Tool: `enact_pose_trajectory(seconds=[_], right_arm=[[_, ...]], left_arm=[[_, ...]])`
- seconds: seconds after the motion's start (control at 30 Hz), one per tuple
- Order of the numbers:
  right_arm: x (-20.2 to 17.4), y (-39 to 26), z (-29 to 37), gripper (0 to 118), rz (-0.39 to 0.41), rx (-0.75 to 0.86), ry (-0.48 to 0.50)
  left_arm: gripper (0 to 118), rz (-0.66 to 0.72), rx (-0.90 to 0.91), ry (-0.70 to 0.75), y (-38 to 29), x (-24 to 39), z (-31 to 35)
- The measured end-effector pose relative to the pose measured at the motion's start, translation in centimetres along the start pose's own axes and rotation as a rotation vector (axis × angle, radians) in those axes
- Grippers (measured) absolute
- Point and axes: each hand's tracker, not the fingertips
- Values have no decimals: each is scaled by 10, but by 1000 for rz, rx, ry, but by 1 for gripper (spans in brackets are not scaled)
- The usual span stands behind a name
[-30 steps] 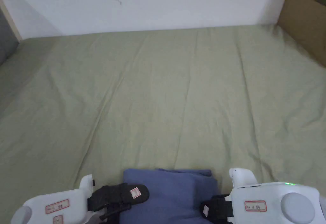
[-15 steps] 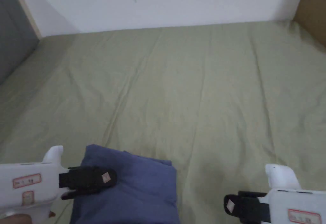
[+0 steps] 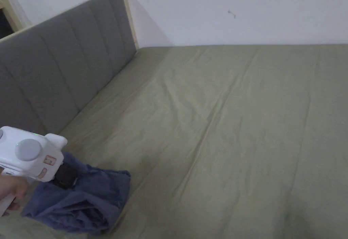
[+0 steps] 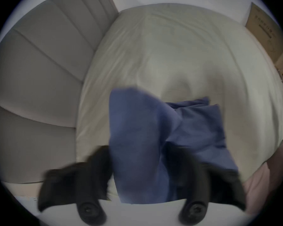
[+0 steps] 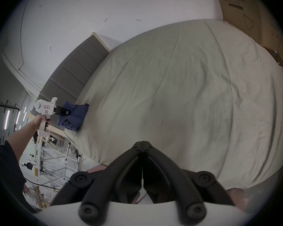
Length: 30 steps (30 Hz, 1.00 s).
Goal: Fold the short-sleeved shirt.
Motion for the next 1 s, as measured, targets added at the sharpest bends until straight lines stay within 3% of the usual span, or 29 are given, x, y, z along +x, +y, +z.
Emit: enact_pose_trajectory(seconds=[0.03,0.07,0.27,0.3,0.33,0.37,0.4,0.47,0.57,0.77,0.87,0.9,1.0], right_arm=[[-1,1,1,0,10,0,-9],[-2,2,4,0,18,6,-11],[5,3,31,0,25,72,-47],[7,4,36,0,16,86,-51],[8,4,41,0,10,99,-55],[9,3,48,0,9,111,-62],[9,3,54,0,14,131,-72],[9,3,67,0,60,180,-102],[7,4,89,0,89,224,-133],[-1,4,145,0,63,430,-90],[4,16,130,0,148,602,-139],[2,11,160,0,196,679,-212],[-3,11,161,0,297,879,-289]], left_arm=[[113,-3,14,-3,-3,0,3],[115,-2,68,-6,-4,-1,9],[113,207,319,-164,-25,31,58],[106,237,327,-204,-32,48,65],[89,260,336,-239,-39,64,69],[50,247,369,-302,-47,86,76],[0,224,411,-343,-55,110,83],[0,196,515,-319,-74,154,92],[0,247,603,-533,-107,209,118],[0,188,910,-462,-123,290,201],[0,150,1051,-392,-116,306,247],[0,152,1110,-367,-115,309,261],[0,163,1244,-302,-116,321,291]])
